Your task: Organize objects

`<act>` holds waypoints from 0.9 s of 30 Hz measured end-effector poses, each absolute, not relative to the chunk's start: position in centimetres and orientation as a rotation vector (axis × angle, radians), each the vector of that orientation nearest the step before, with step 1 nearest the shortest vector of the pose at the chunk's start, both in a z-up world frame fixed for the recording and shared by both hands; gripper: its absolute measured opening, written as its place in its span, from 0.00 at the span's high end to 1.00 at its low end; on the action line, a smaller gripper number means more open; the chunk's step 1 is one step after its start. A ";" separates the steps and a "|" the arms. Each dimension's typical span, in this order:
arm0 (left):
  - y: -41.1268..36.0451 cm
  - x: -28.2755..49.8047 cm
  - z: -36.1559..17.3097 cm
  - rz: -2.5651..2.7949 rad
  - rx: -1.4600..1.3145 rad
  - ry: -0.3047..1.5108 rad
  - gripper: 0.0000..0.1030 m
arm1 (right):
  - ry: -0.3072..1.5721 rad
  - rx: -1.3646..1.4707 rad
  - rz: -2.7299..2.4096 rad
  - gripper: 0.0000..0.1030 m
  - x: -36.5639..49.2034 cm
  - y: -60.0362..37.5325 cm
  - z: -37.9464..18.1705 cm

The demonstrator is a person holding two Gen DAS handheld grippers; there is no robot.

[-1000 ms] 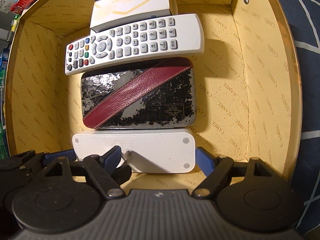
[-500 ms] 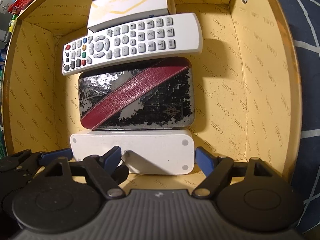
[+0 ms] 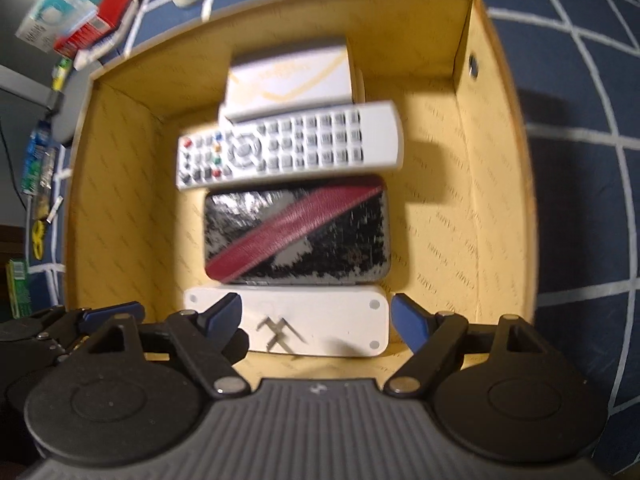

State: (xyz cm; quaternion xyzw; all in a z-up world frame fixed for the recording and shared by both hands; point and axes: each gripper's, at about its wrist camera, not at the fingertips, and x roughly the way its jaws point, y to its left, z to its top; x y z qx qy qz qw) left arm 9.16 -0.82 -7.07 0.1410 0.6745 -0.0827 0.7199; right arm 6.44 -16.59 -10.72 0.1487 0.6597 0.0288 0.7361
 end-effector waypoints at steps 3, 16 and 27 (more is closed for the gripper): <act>-1.2 9.3 -5.7 -0.197 0.335 1.438 0.06 | 1.387 0.320 0.070 0.20 6.3 -17.2 -8.8; -0.7 9.3 -1.2 -0.211 0.390 1.271 0.03 | 1.190 0.262 0.043 0.09 4.9 -20.6 -4.6; -0.8 8.8 -0.8 -0.229 0.447 1.234 0.03 | 1.193 0.270 0.021 0.00 3.4 -22.1 -4.8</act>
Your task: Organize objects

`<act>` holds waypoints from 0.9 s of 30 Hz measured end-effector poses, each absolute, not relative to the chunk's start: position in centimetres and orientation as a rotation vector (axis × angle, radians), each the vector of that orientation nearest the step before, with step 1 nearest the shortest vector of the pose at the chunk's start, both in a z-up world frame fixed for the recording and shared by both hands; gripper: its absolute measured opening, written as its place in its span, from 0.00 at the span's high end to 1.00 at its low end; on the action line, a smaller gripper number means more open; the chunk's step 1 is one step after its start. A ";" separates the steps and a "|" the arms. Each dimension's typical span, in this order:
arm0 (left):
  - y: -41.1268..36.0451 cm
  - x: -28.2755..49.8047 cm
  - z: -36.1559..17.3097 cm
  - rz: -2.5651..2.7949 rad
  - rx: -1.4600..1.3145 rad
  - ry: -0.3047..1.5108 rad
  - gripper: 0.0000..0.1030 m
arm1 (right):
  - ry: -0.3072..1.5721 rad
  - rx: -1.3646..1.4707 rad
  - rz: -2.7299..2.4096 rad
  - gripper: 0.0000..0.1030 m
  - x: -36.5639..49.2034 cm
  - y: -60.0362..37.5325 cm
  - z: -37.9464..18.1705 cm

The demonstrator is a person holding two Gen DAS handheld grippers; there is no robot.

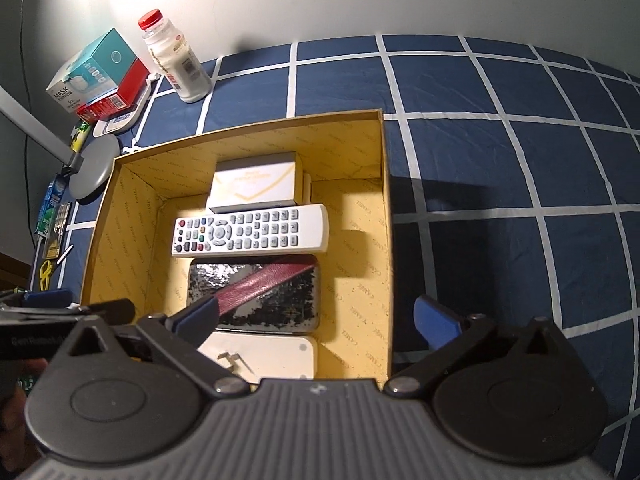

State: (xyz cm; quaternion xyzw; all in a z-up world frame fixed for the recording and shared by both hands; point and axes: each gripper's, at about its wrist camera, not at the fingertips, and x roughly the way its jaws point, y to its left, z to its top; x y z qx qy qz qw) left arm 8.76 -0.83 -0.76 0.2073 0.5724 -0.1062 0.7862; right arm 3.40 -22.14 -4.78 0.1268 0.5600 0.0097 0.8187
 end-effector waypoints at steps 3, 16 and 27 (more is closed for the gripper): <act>-1.0 8.7 -0.7 -0.231 0.459 1.226 0.03 | 1.200 0.272 0.018 0.00 3.2 -22.4 -5.0; -1.2 8.1 -0.9 -0.241 0.497 1.233 0.02 | 1.217 0.262 0.023 0.00 2.9 -22.6 -5.7; -1.2 8.0 -0.6 -0.245 0.499 1.228 0.00 | 1.222 0.256 0.032 0.00 2.9 -22.3 -5.7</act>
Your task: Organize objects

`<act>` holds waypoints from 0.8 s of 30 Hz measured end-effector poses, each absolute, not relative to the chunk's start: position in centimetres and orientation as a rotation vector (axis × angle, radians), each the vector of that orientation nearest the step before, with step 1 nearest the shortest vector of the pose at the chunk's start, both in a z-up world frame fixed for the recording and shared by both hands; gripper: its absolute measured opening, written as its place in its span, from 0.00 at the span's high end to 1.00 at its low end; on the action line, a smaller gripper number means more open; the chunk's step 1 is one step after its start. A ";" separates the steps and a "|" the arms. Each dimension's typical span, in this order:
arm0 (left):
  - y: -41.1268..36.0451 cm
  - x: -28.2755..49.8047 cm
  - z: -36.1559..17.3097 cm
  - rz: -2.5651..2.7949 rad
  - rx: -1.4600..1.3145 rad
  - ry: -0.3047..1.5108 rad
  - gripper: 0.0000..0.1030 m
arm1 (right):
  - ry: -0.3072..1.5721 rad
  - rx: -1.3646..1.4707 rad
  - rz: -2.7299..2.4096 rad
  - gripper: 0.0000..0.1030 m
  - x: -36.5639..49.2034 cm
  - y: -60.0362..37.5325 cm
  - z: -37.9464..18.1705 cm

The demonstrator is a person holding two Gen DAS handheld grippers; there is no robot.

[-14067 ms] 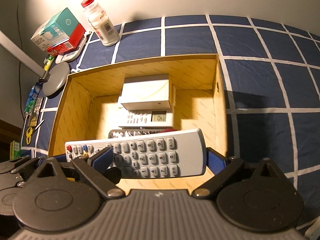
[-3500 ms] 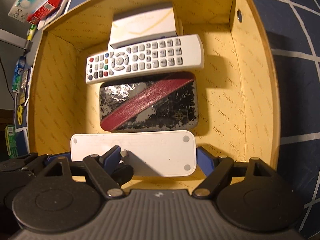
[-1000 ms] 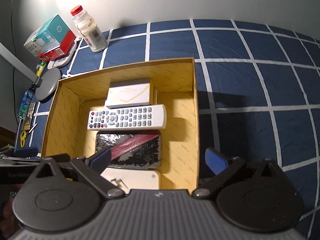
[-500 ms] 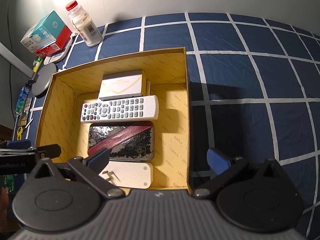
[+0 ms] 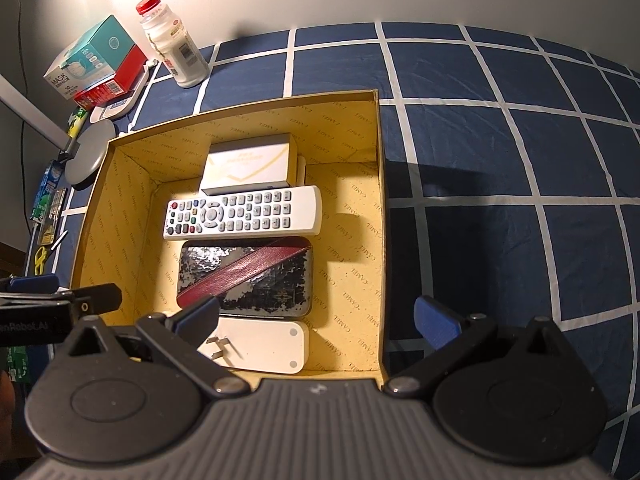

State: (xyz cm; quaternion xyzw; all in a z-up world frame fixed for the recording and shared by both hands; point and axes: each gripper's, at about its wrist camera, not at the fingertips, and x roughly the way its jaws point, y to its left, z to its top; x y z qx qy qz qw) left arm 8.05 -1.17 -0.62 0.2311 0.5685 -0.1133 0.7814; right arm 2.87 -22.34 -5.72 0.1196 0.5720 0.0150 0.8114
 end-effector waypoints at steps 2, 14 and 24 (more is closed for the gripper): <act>-1.2 8.0 -0.6 -0.245 0.498 1.229 0.00 | 1.224 0.255 0.030 0.00 2.9 -22.3 -5.7; -1.0 8.1 -0.6 -0.242 0.517 1.221 0.00 | 1.226 0.249 0.032 0.00 3.1 -22.2 -5.7; -0.8 8.3 -0.5 -0.232 0.517 1.224 0.00 | 1.230 0.248 0.033 0.00 3.3 -21.9 -5.9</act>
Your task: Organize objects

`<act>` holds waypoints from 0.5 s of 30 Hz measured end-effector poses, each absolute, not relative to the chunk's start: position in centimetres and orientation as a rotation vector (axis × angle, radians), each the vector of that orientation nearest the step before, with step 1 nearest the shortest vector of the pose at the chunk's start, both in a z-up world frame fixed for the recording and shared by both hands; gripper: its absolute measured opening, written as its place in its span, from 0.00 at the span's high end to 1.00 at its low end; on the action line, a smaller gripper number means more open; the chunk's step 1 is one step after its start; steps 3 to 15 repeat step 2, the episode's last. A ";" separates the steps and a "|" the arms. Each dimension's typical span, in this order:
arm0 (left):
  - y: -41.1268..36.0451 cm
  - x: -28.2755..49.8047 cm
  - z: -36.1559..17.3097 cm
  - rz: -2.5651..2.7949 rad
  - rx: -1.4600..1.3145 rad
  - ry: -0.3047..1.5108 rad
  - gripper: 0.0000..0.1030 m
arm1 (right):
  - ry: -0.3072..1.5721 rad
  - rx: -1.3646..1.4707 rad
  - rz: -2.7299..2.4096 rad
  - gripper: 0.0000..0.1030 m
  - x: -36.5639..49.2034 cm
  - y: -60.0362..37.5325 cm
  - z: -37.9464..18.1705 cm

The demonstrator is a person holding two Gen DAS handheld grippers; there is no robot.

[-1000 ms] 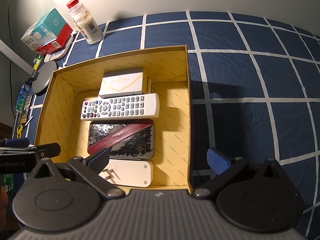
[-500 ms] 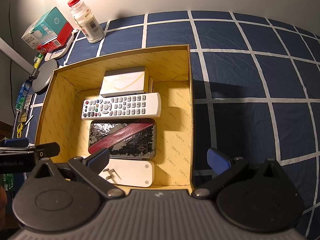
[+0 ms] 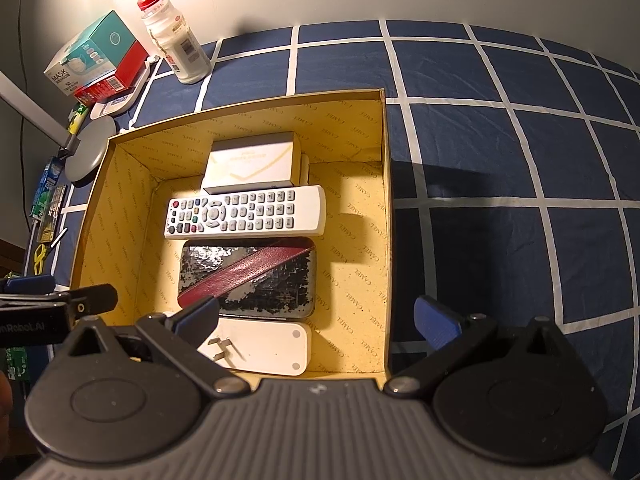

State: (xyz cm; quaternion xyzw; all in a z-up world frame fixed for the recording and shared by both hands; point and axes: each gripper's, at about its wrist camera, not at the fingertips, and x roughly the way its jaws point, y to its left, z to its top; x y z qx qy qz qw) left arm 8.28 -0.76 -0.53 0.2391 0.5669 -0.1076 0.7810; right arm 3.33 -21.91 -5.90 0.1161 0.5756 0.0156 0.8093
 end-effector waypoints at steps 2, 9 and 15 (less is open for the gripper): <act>-0.7 8.4 -0.6 -0.234 0.513 1.226 0.00 | 1.232 0.248 0.032 0.00 3.4 -21.9 -5.9; -0.7 8.4 -0.6 -0.234 0.513 1.226 0.00 | 1.232 0.248 0.032 0.00 3.4 -21.9 -5.9; -0.7 8.4 -0.6 -0.234 0.513 1.226 0.00 | 1.232 0.248 0.032 0.00 3.4 -21.9 -5.9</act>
